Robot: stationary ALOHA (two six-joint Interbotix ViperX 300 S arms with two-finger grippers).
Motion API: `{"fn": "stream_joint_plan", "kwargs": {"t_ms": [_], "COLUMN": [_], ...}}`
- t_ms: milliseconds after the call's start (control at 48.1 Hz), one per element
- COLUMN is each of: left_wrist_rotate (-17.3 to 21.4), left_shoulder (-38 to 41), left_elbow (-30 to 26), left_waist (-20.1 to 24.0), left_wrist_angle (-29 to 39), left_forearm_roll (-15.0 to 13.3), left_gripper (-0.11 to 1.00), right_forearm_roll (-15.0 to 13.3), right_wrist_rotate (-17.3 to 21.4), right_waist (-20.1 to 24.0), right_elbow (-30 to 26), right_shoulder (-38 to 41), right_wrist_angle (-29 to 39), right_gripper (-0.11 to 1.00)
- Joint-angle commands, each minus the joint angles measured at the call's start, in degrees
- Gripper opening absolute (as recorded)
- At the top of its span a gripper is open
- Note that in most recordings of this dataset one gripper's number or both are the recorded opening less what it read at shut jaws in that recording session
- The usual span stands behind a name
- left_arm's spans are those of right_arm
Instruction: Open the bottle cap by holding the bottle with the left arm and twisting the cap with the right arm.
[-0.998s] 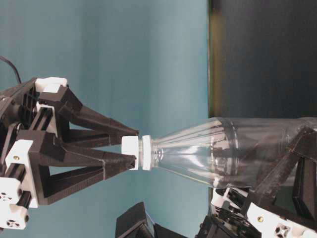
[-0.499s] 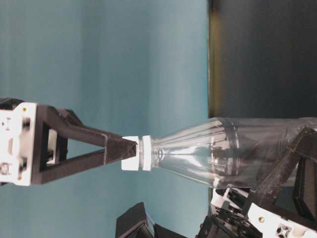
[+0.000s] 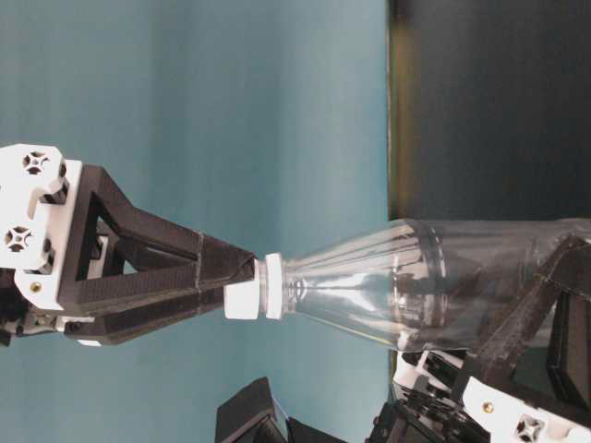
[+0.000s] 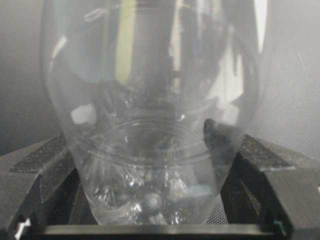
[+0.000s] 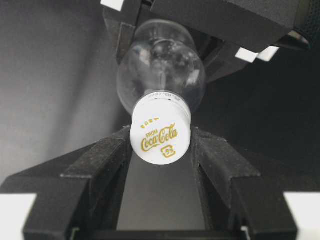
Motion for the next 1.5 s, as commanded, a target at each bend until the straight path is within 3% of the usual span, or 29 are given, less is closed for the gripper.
{"fn": "stream_joint_plan", "kwargs": {"t_ms": [0,333,374,520,561,1018,1268,1475], "left_wrist_rotate": [-0.2,0.1,0.1,0.0,0.1,0.1,-0.1,-0.3], "left_shoulder": [-0.2,-0.1,-0.2,-0.1,-0.2,-0.1,-0.1,-0.1], "left_elbow": [-0.4,-0.3,-0.3,-0.3,-0.4,-0.3,-0.3,-0.3], "left_waist": [-0.3,-0.2,-0.2,-0.3,-0.2,0.1,0.2,0.2], "left_wrist_angle": [-0.3,-0.2,-0.2,-0.2,-0.2,-0.3,-0.2,-0.2], "left_forearm_roll": [0.2,0.2,0.2,0.2,0.2,0.2,0.2,0.2], "left_gripper": [0.82,0.82,0.82,0.82,0.82,0.82,0.82,0.82], "right_forearm_roll": [-0.1,-0.2,-0.2,-0.6,-0.6,-0.5,-0.6,-0.6], "right_wrist_rotate": [-0.4,0.7,1.0,2.6,3.3,11.6,14.2,15.6], "right_waist": [1.3,1.3,1.3,1.3,1.4,1.8,1.8,1.8], "right_elbow": [-0.3,1.1,1.5,2.9,3.3,5.2,11.3,18.4], "right_shoulder": [-0.3,-1.6,-1.8,-3.6,-4.2,-14.0,-18.2,-22.8], "right_wrist_angle": [-0.5,-1.2,-1.4,-1.6,-1.6,-2.7,-8.2,-18.0], "right_gripper": [0.38,0.38,0.44,0.80,0.84,0.82,0.82,0.82]}}
